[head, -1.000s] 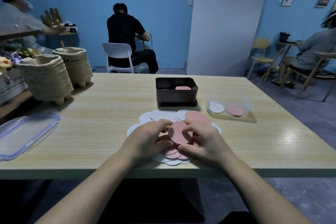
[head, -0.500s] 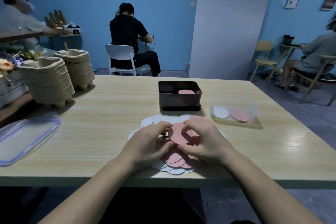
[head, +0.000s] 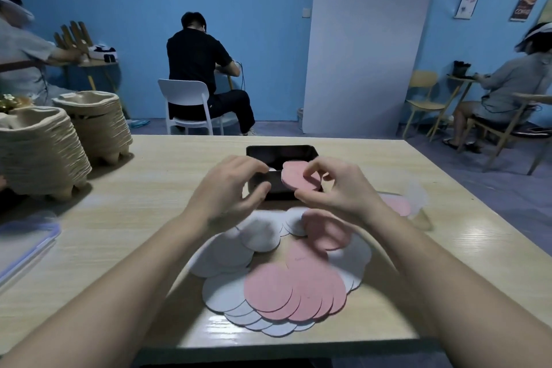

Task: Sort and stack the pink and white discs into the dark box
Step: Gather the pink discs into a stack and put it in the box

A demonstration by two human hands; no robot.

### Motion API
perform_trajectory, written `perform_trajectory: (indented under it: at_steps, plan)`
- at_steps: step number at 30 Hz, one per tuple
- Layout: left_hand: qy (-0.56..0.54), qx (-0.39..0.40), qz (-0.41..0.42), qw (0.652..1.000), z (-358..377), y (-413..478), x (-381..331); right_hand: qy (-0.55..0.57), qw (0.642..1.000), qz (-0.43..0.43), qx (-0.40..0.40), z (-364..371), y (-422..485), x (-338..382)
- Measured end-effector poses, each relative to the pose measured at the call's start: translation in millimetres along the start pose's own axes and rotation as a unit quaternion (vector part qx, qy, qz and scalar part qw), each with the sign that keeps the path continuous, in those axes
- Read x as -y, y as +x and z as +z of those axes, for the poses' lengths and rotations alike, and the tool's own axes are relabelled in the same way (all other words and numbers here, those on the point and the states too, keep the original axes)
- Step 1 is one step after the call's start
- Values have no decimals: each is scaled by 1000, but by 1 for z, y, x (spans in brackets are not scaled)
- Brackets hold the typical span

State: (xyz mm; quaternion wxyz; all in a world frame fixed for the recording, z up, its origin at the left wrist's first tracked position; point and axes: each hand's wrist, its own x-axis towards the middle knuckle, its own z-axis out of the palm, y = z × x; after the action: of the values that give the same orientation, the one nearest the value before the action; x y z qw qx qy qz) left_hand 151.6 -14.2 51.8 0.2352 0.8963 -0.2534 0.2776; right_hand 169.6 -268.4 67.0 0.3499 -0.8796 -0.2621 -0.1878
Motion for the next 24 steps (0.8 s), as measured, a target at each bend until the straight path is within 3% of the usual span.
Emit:
perform_trajectory:
  at_steps: [5, 24]
  plan:
    - [-10, -23, -25, 999, 18, 27, 20, 0, 998, 59, -17, -3, 47, -21]
    - [-17, -34, -29, 999, 50, 19, 45, -233, 954, 164, 97, 20, 105, -46]
